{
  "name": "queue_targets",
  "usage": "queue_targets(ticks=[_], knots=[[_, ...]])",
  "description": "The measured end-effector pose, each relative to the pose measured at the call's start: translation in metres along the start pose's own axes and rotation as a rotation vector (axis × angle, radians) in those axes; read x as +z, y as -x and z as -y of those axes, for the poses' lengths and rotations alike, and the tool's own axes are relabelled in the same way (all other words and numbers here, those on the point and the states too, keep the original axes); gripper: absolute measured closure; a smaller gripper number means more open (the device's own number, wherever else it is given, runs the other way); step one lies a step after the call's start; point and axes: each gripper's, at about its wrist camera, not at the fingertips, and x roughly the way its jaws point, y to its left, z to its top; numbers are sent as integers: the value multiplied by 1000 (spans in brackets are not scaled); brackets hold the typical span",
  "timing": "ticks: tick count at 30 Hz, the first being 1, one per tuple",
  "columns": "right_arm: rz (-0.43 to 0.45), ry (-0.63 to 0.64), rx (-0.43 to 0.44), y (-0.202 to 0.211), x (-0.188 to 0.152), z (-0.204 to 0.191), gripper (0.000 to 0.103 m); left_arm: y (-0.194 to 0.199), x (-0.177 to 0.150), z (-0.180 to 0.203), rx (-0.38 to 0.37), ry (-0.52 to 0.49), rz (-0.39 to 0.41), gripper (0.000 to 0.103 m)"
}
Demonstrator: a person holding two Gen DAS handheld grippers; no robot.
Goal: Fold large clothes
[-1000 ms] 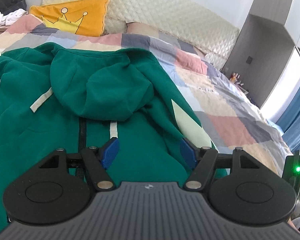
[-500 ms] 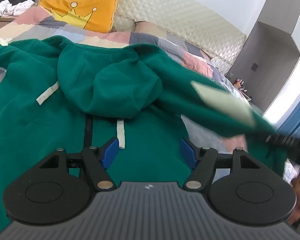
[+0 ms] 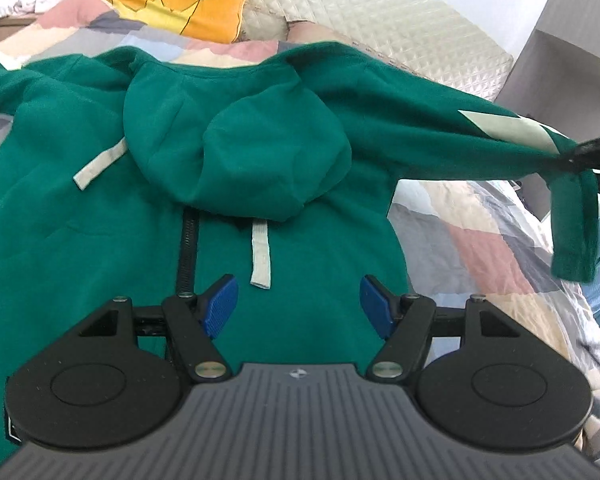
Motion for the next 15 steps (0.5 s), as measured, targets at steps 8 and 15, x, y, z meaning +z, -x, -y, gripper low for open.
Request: queue_targets(ticks=[8, 15], knots=[[-96, -60, -121, -123, 17, 21, 87, -22, 12, -26, -1, 47, -3, 31], [-175, 5, -190, -219, -24, 13, 86, -53, 22, -52, 32, 82, -24, 31]])
